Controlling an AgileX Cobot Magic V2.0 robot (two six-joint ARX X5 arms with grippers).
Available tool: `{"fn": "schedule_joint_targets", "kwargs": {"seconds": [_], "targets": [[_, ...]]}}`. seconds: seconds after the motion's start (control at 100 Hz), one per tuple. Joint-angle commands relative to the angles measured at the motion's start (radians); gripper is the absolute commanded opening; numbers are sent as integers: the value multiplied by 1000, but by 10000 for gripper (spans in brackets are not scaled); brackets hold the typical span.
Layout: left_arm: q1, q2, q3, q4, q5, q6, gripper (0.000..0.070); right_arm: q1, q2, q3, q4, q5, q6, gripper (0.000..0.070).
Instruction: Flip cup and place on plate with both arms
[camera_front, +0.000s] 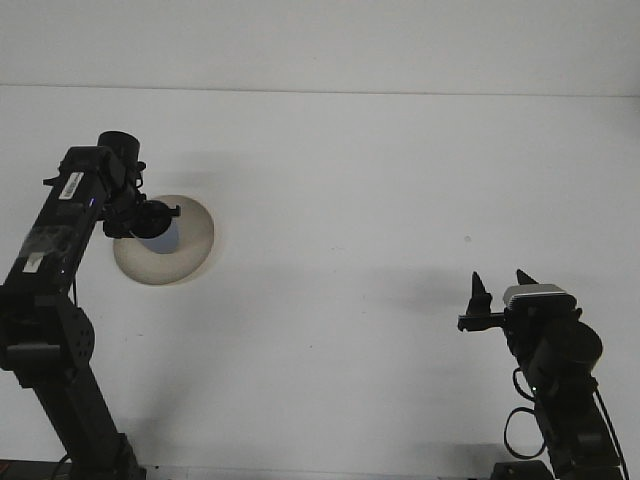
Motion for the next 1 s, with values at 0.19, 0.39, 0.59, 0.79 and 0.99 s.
{"fn": "schedule_joint_targets", "kwargs": {"seconds": [0.19,0.39,0.59,0.79,0.99], "targets": [[4,55,19,3,36,9,35,2,5,0,9,0,1,496],[4,55,19,5,36,13,364,2,5,0,9,0,1,496],[4,54,28,-11,37,13,400,2,5,0,9,0,1,496],[4,6,48,-12,37,12,400,2,5,0,9,0,1,496],[5,-103,54,-14,37,13,400,2,5,0,9,0,1,497]]}}
